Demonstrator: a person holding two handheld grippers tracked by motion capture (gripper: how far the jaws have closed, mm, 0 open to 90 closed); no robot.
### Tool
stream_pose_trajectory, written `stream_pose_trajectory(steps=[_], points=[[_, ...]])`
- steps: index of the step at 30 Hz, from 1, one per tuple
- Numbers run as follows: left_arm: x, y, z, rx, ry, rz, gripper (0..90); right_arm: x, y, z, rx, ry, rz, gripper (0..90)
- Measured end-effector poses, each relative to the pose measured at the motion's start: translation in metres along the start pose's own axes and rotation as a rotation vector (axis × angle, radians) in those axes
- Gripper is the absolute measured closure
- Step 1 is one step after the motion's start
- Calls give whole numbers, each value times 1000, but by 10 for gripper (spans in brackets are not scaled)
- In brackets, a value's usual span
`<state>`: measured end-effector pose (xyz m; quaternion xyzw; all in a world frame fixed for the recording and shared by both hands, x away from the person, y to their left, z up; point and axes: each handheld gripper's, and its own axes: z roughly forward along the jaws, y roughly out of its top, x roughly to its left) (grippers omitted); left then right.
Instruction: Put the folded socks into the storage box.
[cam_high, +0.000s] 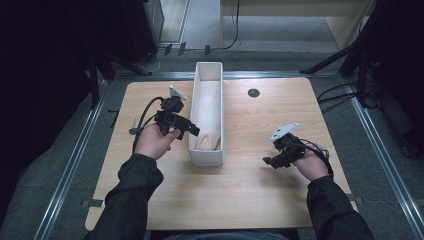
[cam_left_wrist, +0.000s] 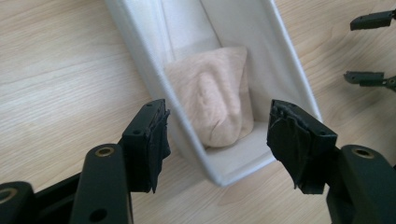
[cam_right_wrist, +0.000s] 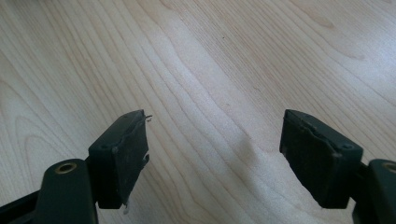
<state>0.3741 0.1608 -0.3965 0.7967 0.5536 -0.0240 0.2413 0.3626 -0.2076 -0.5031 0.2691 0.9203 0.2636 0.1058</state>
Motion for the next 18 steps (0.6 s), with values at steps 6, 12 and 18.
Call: stream_pose_trajectory(steps=[6,12,18], points=[[14,-10,-7,-23,5,3,357,0,-1,1,3,4,-2,237],[24,-19,-12,-54,20,14,356,-1,-2,0,3,0,5,237],[35,-32,-10,-73,10,34,355,-1,-4,-1,3,-5,6,237]])
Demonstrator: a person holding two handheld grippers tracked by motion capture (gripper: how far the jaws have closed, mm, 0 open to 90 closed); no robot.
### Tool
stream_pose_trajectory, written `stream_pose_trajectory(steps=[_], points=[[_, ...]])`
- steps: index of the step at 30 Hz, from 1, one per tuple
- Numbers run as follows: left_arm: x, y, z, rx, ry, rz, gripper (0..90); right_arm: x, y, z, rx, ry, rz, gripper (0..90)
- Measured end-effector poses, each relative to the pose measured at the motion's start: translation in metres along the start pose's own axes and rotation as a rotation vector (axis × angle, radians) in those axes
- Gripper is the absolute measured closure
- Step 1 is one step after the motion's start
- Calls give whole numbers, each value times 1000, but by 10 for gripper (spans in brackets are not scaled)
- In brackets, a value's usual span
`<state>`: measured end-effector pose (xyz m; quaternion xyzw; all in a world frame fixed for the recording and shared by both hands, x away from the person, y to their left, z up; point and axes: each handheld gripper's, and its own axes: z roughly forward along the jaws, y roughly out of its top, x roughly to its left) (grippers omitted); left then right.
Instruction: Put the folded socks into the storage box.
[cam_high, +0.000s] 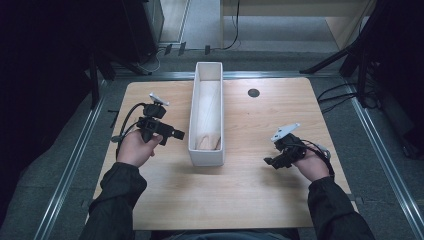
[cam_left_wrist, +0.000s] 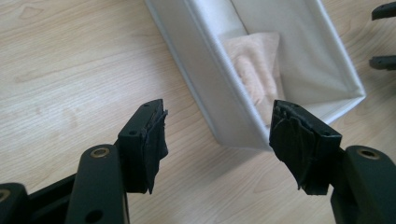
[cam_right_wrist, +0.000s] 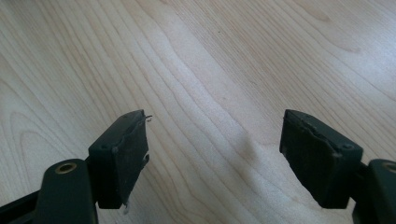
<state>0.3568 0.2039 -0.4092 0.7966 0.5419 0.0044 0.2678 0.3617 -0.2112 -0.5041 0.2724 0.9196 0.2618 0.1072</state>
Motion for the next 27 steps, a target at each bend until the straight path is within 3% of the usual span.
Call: stream_pose_trajectory(steps=[3,5,7,11,22,27], points=[[6,-5,4,-5,-7,2,354,0,0,-2,-17,0,10,237],[13,-9,12,-3,-33,-7,352,2,1,-5,-59,23,29,234],[18,-11,17,-6,-27,-5,352,2,2,-5,-68,20,29,234],[25,-18,25,-27,-1,-7,360,2,1,-5,-58,18,29,234],[42,-35,29,-53,-20,-26,366,-2,-4,-9,-65,3,50,234],[49,-45,30,-32,-17,-25,360,-3,-5,-11,-73,-8,61,234]])
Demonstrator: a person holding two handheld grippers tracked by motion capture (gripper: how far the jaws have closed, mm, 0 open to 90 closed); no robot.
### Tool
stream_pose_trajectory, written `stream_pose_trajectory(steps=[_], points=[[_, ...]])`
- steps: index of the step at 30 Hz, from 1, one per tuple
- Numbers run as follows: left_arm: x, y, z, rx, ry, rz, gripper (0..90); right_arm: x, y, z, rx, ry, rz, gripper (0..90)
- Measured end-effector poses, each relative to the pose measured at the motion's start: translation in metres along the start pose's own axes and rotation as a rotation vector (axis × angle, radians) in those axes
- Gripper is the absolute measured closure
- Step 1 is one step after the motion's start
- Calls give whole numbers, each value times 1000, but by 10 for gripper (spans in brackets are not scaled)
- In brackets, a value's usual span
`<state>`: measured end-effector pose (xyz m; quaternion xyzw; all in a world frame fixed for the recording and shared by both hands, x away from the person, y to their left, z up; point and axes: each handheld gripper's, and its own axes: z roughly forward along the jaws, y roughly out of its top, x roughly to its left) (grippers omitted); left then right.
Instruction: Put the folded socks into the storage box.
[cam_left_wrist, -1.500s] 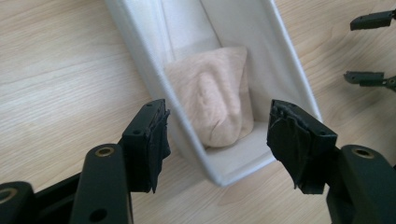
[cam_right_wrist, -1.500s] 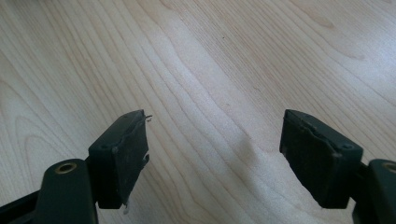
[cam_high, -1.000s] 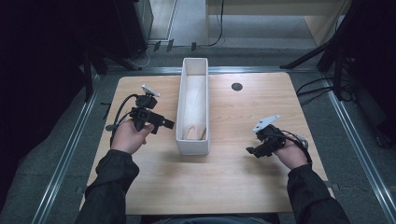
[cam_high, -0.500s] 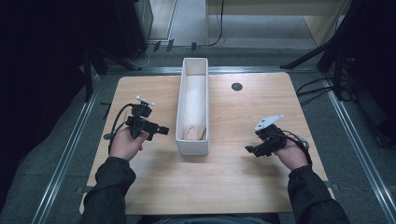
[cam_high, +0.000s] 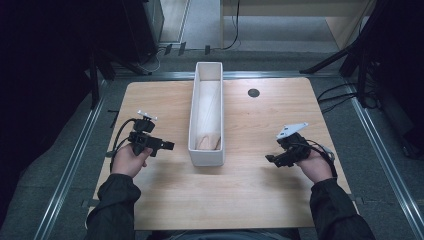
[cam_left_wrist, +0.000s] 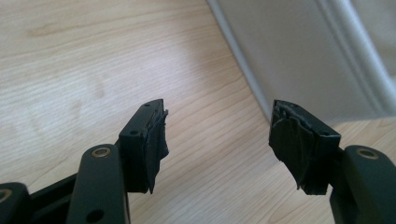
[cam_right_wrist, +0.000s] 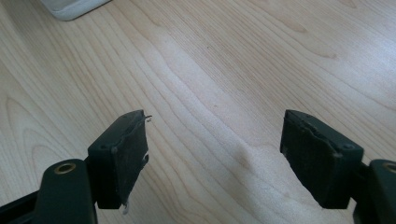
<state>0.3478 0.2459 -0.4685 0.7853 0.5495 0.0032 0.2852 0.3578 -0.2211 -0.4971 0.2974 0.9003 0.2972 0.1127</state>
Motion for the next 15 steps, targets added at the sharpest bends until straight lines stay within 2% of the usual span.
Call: stream_pose_trajectory(steps=[4,15], points=[[5,-8,2,5,11,7,358,1,1,1,2,5,-14,234],[27,-33,-9,-5,2,-26,344,2,2,4,8,14,-10,234]])
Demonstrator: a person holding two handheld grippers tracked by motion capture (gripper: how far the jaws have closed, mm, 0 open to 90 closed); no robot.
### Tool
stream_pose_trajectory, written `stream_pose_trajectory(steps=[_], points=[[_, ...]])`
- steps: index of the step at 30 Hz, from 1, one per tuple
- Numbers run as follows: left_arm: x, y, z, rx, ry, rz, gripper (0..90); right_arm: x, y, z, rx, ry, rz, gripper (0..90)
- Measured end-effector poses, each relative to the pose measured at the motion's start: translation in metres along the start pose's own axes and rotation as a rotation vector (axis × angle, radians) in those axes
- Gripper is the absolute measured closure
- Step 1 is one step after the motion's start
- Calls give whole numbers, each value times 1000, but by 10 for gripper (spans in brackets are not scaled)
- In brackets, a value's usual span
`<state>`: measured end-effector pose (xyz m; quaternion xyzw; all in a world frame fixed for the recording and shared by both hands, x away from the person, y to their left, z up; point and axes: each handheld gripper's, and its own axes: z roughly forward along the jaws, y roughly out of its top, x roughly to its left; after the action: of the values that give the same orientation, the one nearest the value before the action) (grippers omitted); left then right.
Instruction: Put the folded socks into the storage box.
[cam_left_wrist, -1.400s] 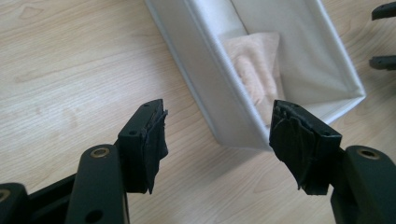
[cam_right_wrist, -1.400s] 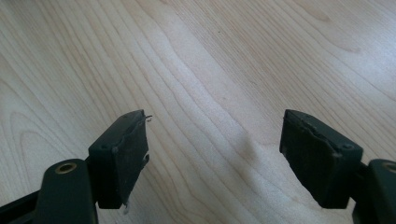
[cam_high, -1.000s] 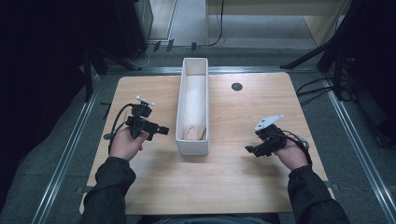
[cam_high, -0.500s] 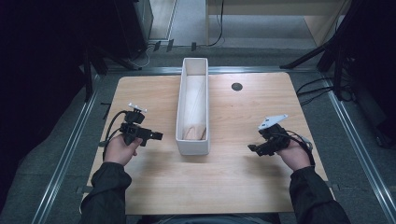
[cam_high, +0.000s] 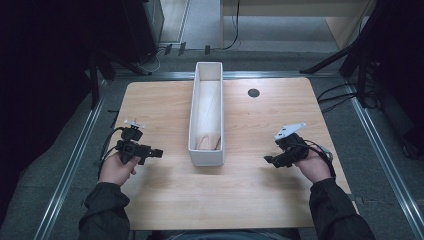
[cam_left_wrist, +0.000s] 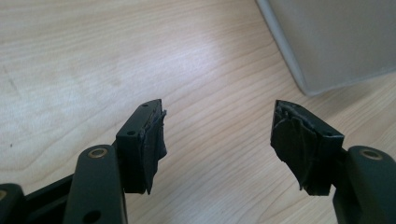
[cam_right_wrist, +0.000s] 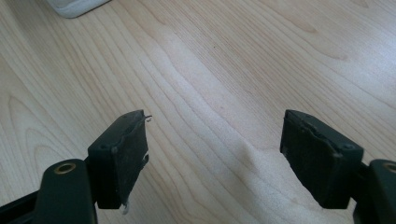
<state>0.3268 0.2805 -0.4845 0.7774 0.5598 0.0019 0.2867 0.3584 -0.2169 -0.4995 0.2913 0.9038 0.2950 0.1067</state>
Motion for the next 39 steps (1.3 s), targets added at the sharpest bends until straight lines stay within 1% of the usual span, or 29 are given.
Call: stream_pose_trajectory(steps=[1,4,5,6,8,10,13,16,19,26,32,34,36,38,39], points=[[2,-2,0,-2,-4,-8,344,0,0,0,2,-2,0,234],[5,-7,1,4,1,-14,344,-1,0,0,4,-3,-1,234],[6,-8,0,7,-6,-10,343,-1,0,0,2,-4,1,234],[7,-9,-1,3,-3,-4,342,-2,0,0,1,-7,1,234],[10,-11,-2,-10,-4,-17,341,-2,0,0,3,-13,9,234],[11,-13,-1,-9,-1,-20,338,-3,0,0,1,-18,12,234],[13,-14,1,-5,-12,-28,335,-4,1,0,2,-24,14,235],[15,-15,3,2,-14,-42,334,-3,0,-2,3,-24,15,234],[16,-15,5,7,-16,-42,334,0,-1,-2,10,-19,-5,234],[19,-16,6,15,-22,-59,330,1,0,-1,10,-17,-7,234],[20,-16,8,21,-24,-64,329,0,0,-1,12,-19,-3,234],[20,-16,8,23,-27,-60,328,0,0,-1,11,-17,-3,234],[20,-16,8,21,-25,-58,326,-1,0,-1,13,-19,-3,234],[21,-16,8,19,-23,-65,324,-1,0,-1,6,-18,2,234],[21,-16,8,18,-15,-64,322,0,0,-2,3,-18,1,234]])
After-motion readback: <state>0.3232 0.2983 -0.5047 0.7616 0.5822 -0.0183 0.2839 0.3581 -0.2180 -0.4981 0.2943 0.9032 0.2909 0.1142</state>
